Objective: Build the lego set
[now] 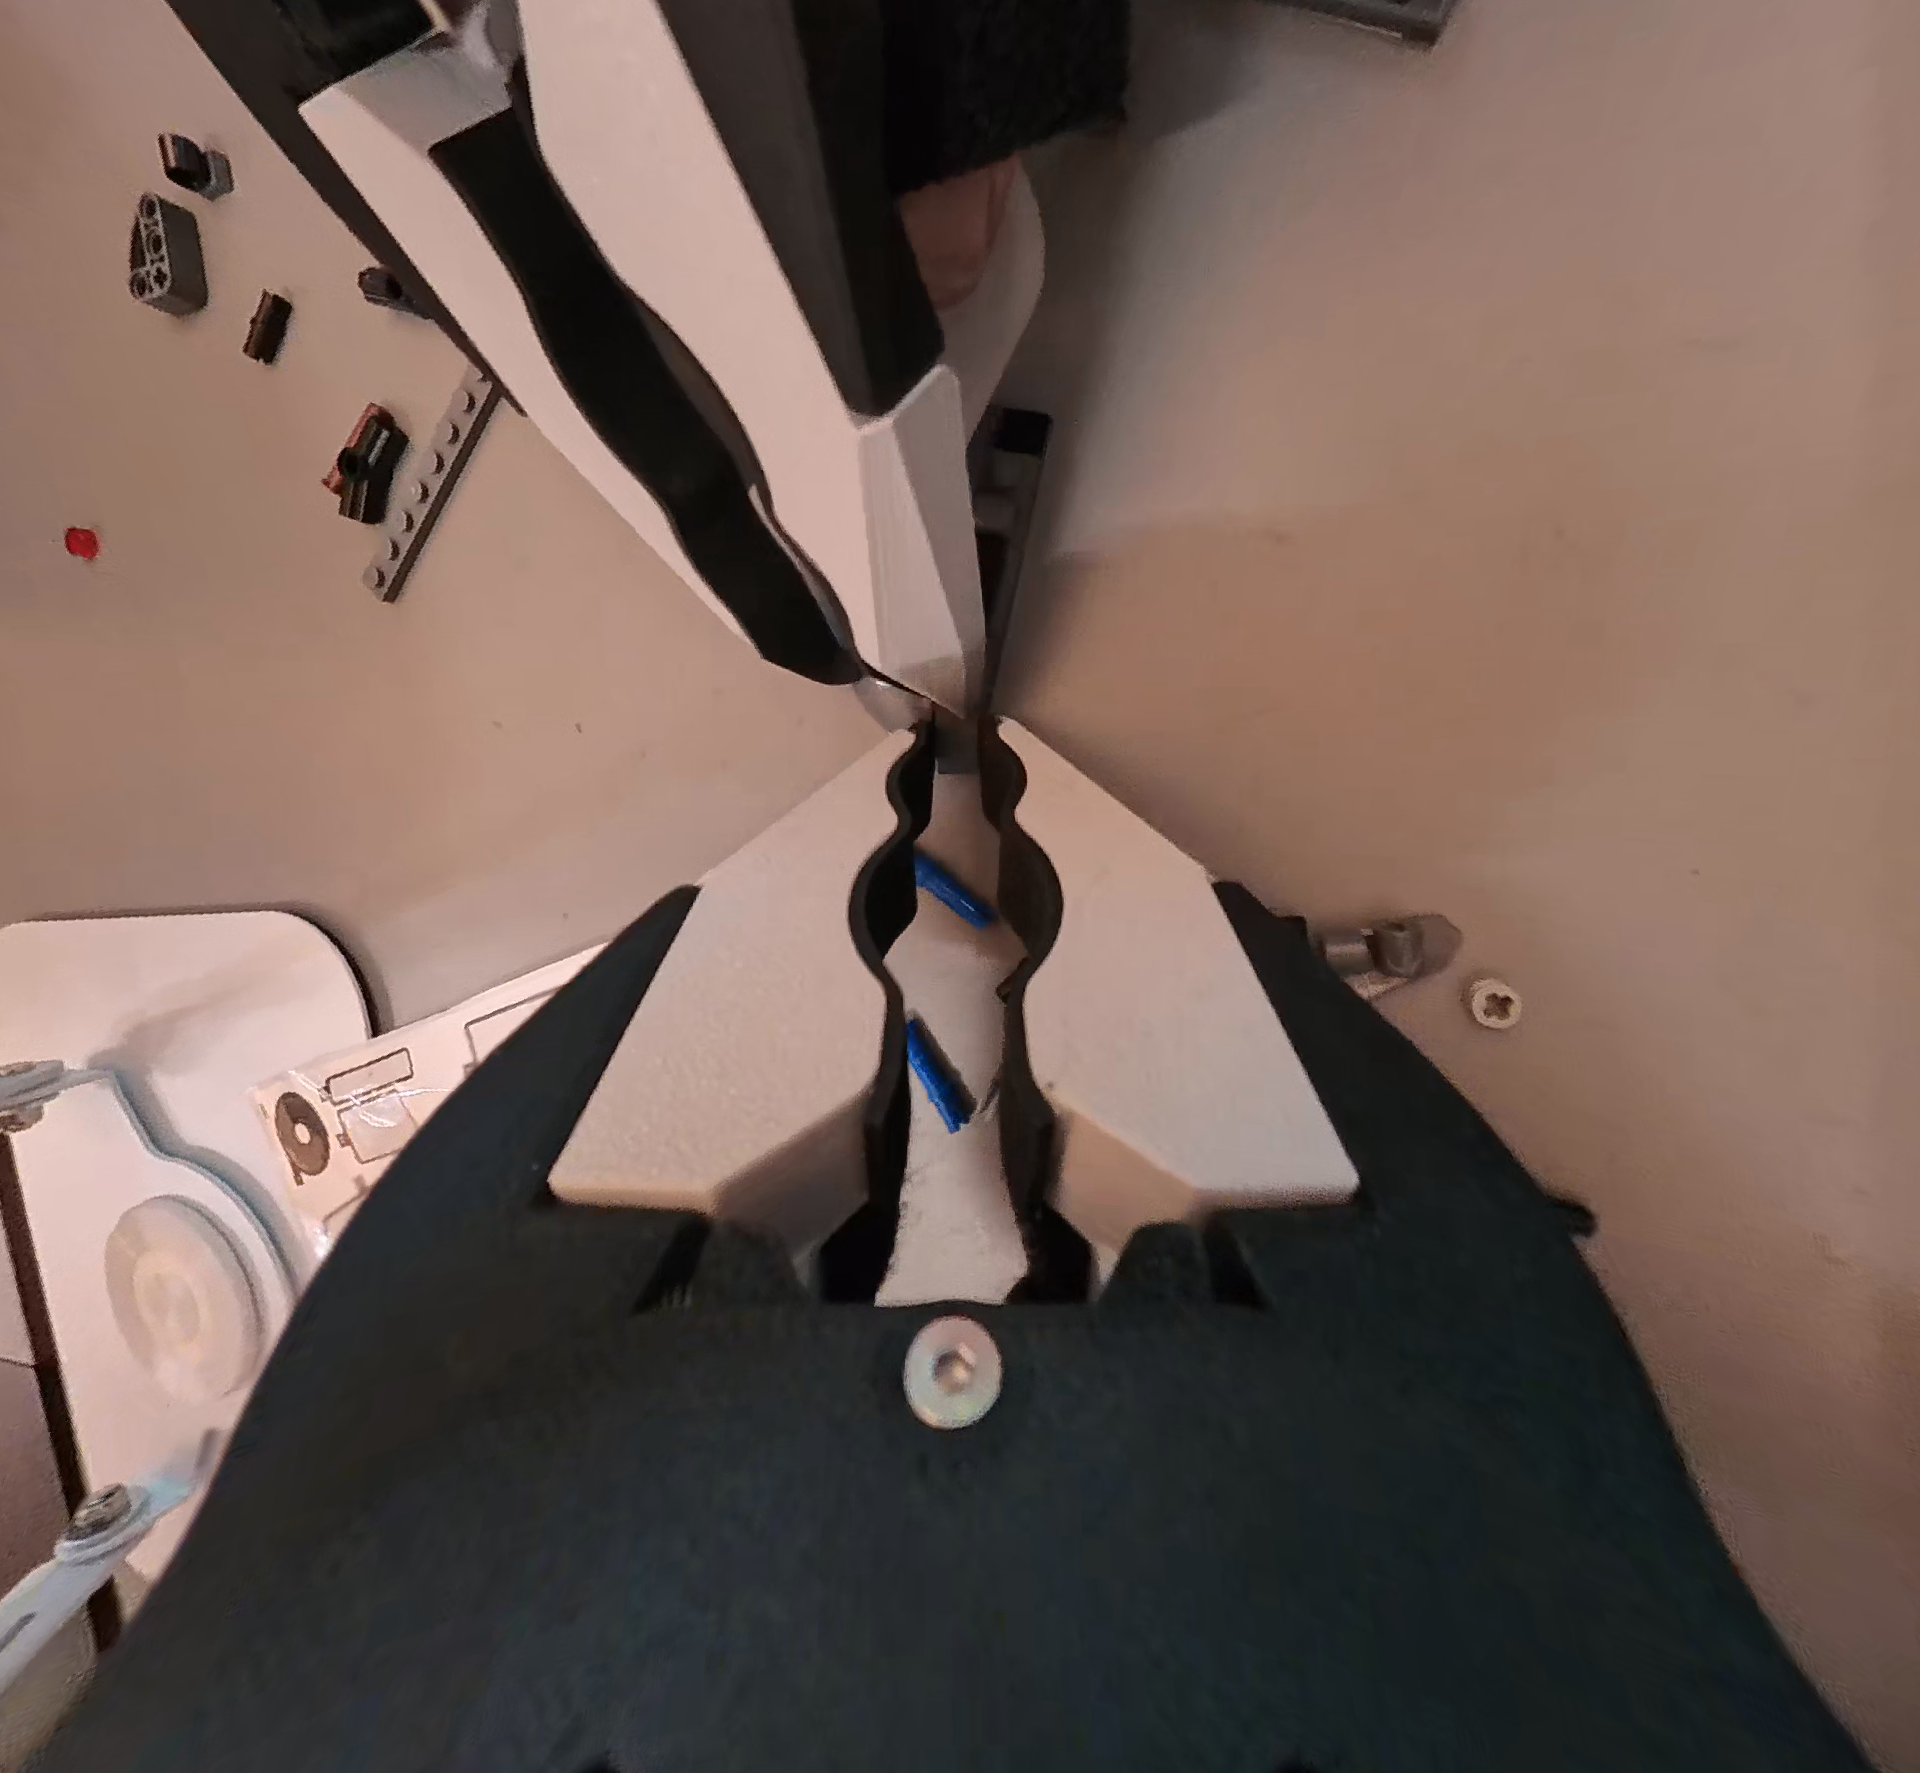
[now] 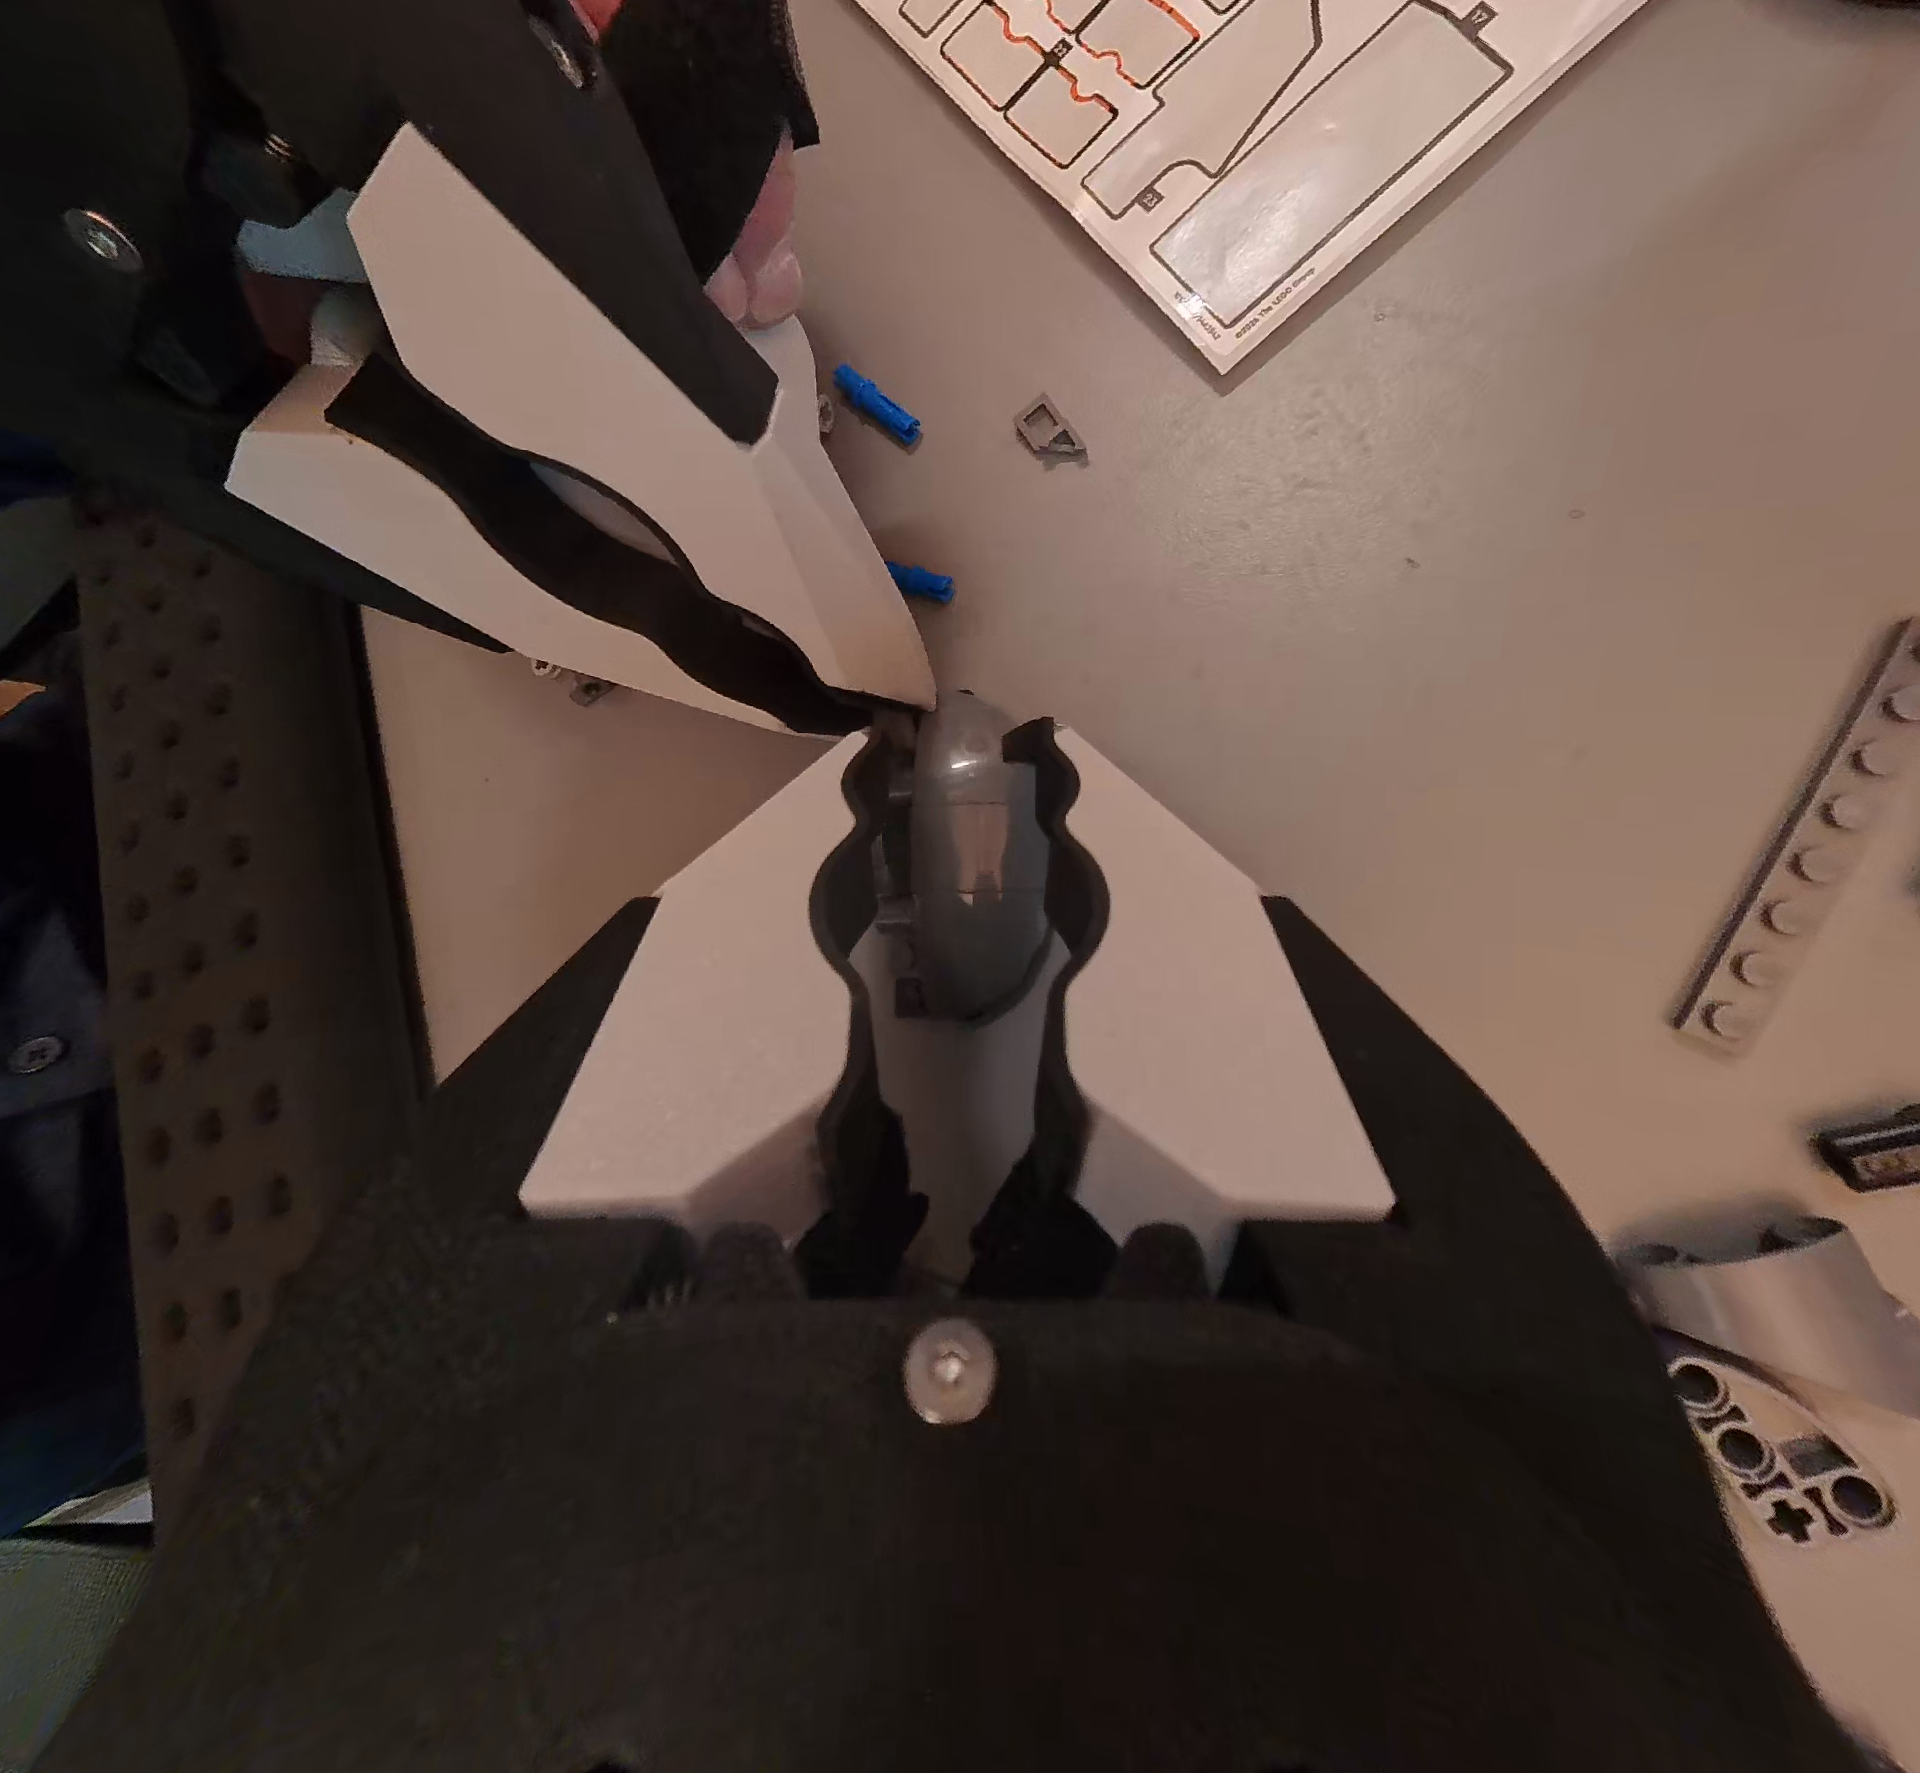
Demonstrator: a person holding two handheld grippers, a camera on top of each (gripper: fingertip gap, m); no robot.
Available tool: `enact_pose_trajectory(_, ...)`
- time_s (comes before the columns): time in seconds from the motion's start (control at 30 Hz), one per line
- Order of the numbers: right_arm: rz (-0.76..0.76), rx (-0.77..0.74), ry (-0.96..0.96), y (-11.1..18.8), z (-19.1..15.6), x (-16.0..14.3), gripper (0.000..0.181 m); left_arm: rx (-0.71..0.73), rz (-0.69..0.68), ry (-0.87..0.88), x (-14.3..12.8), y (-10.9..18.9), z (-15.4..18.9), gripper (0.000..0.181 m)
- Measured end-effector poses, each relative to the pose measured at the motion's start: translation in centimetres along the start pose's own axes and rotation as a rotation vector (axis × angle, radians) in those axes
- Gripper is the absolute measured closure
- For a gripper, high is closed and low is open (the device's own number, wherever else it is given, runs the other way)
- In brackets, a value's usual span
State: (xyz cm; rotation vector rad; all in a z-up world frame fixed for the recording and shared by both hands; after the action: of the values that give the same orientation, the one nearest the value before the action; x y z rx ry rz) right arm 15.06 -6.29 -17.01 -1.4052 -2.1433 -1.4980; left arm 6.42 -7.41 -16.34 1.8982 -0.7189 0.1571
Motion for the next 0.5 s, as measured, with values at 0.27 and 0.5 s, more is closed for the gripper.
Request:
enact_pose_trajectory(0.27,0.005,0.009,0.004,-0.03,-0.02,-0.09,0.156,0.056,-0.013,-0.032,0.11,0.12,-0.05,0.168)
enact_pose_trajectory(0.5,0.001,0.013,0.007,-0.06,0.01,-0.17,0.160,0.057,0.021,-0.018,-0.01,0.76,-0.10,0.172)
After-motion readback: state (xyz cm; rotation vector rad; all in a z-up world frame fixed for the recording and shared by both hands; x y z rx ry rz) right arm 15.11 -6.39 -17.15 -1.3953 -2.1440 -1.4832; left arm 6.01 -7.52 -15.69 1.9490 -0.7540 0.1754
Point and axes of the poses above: each gripper's, where its closed fingertips meet, y back along the fingers, x out of its top, z = x × y across the jaws, the point moved 7 cm from there along y, back along the fingers, and after that the axes turned 10 degrees about x, right-handed, at the moved point
